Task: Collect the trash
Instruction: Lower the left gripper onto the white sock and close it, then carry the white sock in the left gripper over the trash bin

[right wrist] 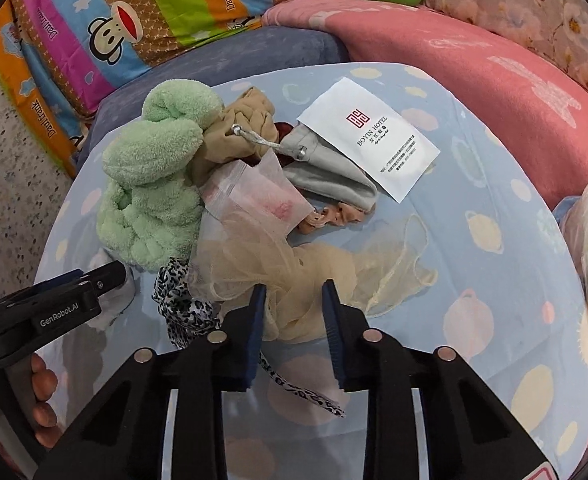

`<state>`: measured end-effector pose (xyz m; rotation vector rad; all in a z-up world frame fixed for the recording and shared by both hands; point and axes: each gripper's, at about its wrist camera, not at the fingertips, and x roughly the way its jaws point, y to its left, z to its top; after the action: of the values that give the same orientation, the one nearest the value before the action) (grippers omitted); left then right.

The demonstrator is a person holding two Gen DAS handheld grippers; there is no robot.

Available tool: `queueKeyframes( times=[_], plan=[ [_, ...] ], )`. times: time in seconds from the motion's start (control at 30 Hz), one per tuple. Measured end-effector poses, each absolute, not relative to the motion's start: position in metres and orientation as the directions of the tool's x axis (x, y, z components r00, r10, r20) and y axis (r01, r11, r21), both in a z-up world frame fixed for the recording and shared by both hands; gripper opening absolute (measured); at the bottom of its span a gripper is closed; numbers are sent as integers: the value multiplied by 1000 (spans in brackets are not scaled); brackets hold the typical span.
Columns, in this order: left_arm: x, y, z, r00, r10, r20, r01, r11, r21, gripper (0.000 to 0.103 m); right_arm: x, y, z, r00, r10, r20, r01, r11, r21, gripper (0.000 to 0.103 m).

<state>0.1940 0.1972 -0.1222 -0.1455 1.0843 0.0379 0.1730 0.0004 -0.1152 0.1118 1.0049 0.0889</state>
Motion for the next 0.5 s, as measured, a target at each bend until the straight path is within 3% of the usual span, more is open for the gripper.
queueKeyframes(
  times=[0.03,0.13,0.27,0.5],
  plan=[
    [192,198,-121,474,-40,-880,-105,989,-101,53,172,0,-115,535,126,-835,-23,991,135,19],
    [188,197,-117,483,-42,-875,-100,990,-103,42,168,-2,-111,538,131,-832,-25,990,140,10],
    [180,193,-106,499,-54,-865,-97,988,-118,36,161,-6,-97,566,122,-815,-23,991,133,7],
    [161,171,-63,565,-88,-821,-54,988,-144,35,146,-19,-59,622,108,-775,-12,992,128,7]
  ],
)
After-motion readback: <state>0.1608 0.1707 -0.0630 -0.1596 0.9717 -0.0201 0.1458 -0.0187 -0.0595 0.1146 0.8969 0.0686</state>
